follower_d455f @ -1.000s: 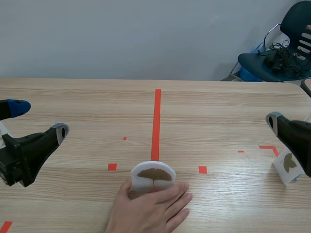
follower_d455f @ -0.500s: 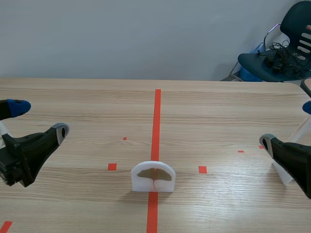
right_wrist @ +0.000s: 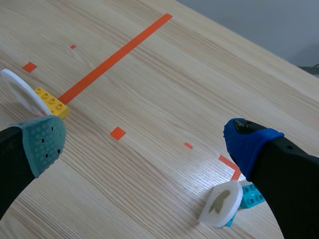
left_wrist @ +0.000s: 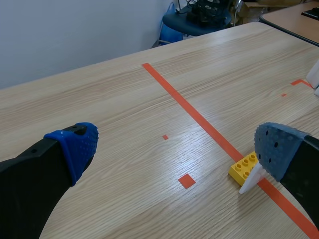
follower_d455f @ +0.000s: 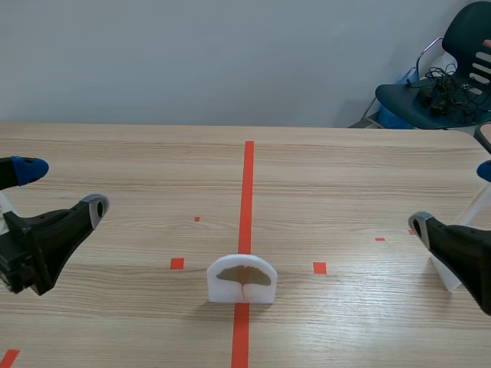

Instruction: Do the leaf sorting experiment

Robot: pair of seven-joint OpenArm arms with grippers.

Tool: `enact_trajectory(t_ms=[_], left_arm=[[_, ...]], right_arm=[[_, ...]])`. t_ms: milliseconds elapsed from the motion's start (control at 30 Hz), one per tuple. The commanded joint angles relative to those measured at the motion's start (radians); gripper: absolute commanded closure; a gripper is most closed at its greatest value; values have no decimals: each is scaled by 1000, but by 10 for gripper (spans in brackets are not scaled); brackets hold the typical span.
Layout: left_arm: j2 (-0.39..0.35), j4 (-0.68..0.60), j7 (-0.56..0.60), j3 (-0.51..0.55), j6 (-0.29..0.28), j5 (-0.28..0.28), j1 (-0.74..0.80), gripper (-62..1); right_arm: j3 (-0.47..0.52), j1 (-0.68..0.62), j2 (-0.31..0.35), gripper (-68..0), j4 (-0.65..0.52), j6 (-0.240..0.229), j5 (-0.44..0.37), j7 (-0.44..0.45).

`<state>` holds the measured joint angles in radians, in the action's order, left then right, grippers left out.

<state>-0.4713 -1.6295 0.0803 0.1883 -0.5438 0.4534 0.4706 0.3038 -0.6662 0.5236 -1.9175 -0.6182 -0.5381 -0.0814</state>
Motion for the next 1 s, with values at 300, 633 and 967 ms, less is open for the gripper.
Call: enact_trajectory(t_ms=[300, 633, 967], left_arm=[[-6, -14, 16, 1, 2, 14, -8, -623], [-6, -14, 16, 1, 2, 14, -8, -623], [-6, -14, 16, 1, 3, 14, -8, -623]], right_arm=[[-462, 222, -33, -679, 154, 77, 256, 97], [-752, 503, -201, -679, 527, 121, 420, 219], [-867, 561, -266, -354, 640, 185, 488, 253]])
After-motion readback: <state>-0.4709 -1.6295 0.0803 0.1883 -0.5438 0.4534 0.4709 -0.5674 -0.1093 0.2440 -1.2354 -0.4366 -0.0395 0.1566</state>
